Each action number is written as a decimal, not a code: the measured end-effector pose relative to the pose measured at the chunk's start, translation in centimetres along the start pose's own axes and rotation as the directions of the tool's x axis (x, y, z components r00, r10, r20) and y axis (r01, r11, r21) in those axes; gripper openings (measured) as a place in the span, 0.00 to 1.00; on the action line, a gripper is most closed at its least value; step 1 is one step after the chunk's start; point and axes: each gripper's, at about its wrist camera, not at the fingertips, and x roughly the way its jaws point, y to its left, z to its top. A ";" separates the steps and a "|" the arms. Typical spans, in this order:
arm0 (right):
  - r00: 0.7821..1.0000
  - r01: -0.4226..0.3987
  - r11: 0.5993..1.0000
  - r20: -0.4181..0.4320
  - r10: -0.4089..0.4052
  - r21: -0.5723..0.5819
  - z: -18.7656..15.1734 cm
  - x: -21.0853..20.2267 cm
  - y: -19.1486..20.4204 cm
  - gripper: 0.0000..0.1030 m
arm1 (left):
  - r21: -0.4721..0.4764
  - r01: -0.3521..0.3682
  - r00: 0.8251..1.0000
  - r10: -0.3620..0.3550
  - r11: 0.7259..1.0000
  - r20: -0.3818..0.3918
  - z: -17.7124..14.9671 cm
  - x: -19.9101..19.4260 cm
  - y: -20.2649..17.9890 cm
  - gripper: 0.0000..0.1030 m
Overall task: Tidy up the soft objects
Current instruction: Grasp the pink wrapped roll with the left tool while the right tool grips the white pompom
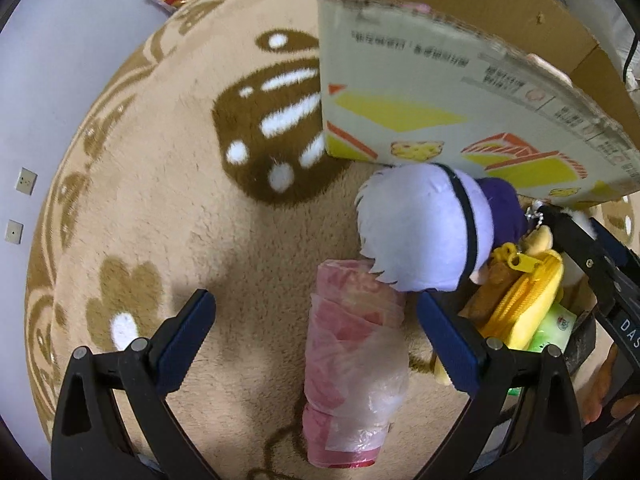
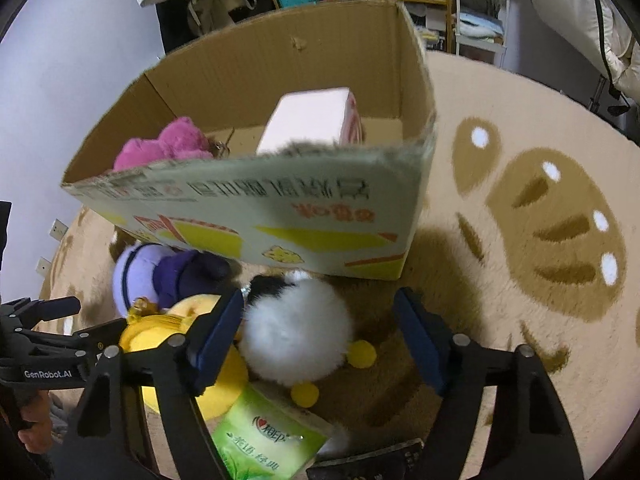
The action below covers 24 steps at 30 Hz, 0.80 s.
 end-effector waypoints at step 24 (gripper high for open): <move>1.000 -0.023 0.998 -0.021 0.022 -0.058 -1.3 -0.3 1.4 0.39 | -0.024 0.051 0.998 -0.052 0.998 -0.040 -1.7 -0.1 -0.1 0.42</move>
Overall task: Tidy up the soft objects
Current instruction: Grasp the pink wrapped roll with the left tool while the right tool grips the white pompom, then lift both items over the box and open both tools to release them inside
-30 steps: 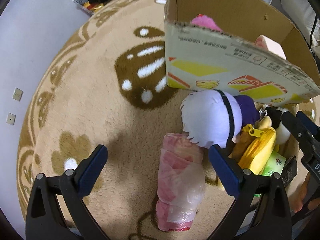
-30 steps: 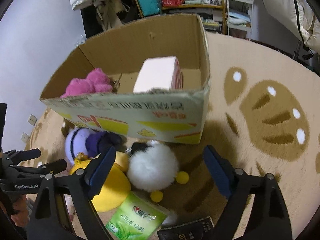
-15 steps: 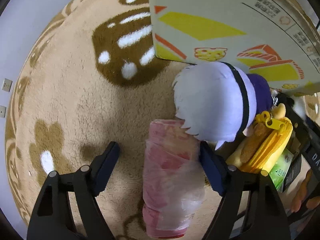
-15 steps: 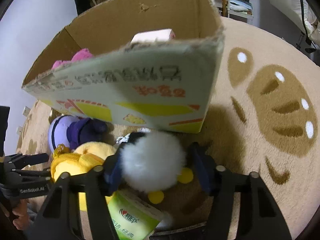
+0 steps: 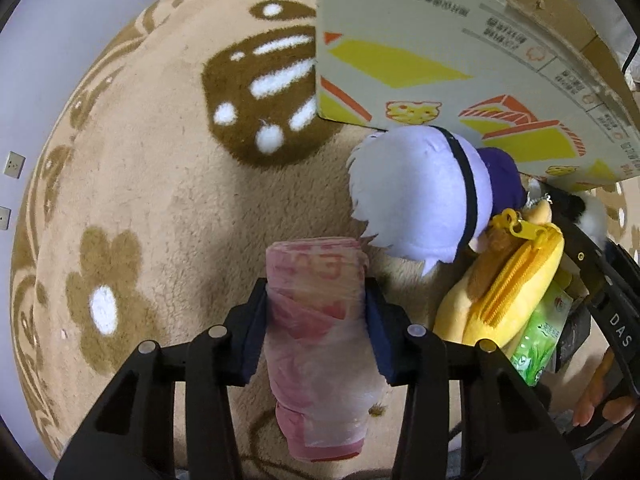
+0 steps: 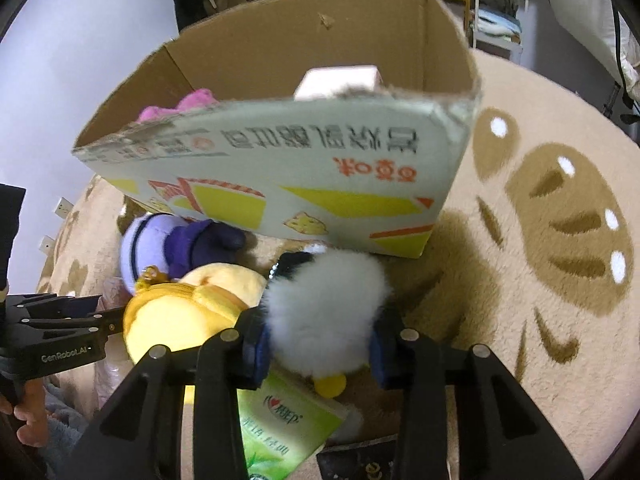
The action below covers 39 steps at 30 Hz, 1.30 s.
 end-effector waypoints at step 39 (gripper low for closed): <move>0.866 -0.017 0.993 0.495 0.073 -0.117 3.2 -14.8 1.9 0.39 | 0.019 0.056 0.608 -0.049 0.998 0.792 -0.6 -21.0 0.4 0.39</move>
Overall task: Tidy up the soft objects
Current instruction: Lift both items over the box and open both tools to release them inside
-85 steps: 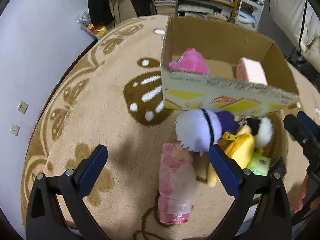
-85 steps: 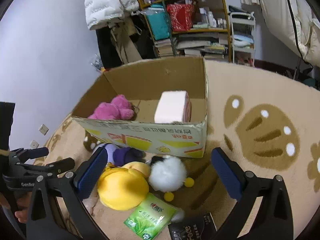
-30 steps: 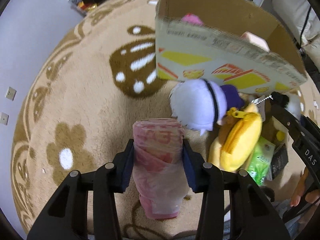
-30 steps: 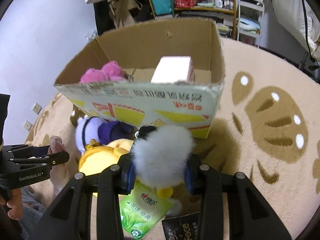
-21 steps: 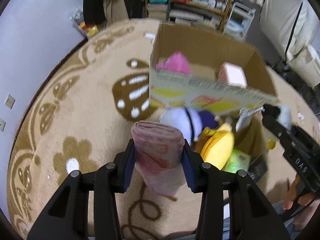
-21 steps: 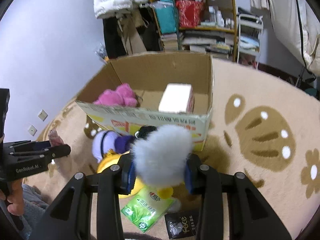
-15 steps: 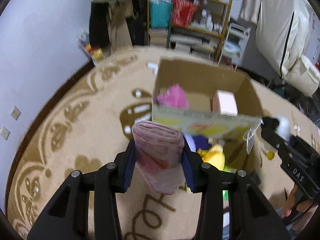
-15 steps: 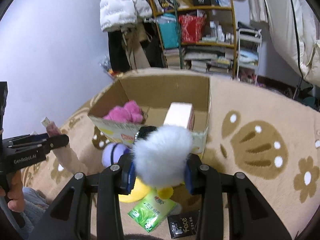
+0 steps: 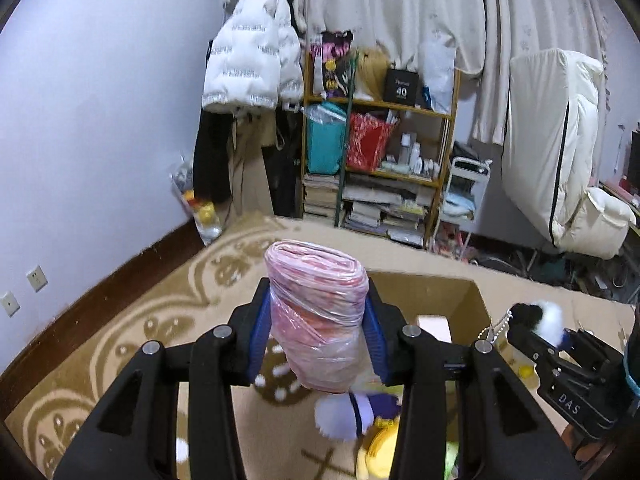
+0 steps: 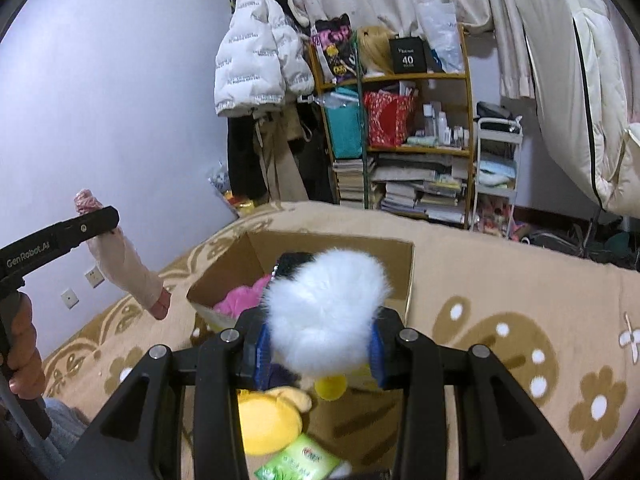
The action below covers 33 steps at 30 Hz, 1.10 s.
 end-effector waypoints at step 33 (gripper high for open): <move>0.999 -0.022 1.000 -0.047 0.023 0.015 -0.5 8.0 -2.2 0.41 | 0.068 0.054 0.977 -0.039 0.996 -0.208 -1.7 11.6 -3.1 0.40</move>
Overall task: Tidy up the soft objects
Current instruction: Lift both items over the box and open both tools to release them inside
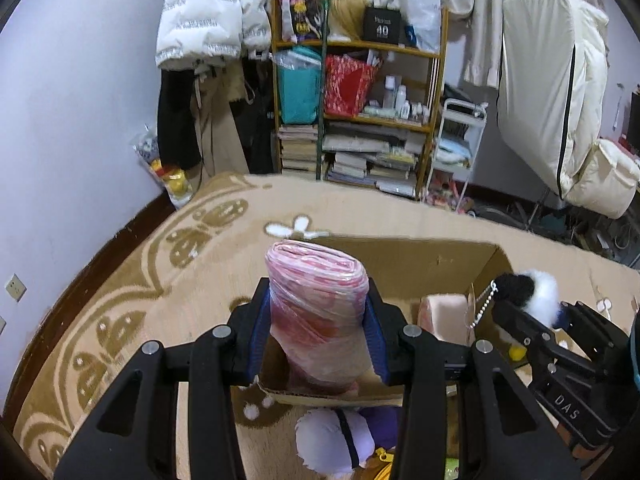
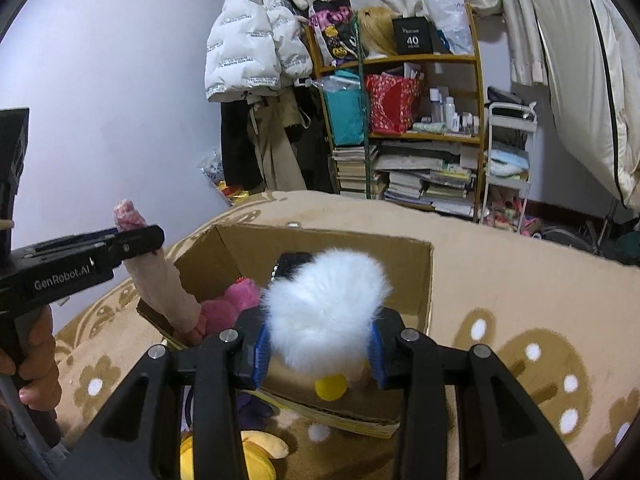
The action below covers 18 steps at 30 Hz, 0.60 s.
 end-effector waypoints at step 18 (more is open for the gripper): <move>1.000 -0.007 0.998 -0.019 0.009 0.060 -0.4 -0.8 -1.1 0.57 | 0.009 -0.035 0.997 0.035 0.999 -0.065 -0.9 0.7 -0.1 0.64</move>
